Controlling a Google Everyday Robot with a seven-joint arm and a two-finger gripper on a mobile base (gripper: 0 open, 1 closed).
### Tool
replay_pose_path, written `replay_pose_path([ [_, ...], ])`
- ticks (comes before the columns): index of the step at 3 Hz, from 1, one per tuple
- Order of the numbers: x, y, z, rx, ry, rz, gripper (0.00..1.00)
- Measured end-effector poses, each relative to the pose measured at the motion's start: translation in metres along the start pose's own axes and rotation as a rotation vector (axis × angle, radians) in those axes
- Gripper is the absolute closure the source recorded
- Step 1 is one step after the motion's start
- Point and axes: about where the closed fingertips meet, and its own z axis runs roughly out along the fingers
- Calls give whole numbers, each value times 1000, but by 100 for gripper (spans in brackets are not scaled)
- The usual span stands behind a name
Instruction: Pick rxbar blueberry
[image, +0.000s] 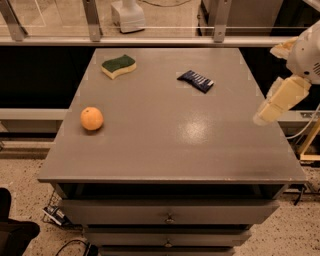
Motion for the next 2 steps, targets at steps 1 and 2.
replay_pose_path([
  [1,-7,-36,34,45,-171,97,0],
  [2,-14,-57,60,65,-303,186,0],
])
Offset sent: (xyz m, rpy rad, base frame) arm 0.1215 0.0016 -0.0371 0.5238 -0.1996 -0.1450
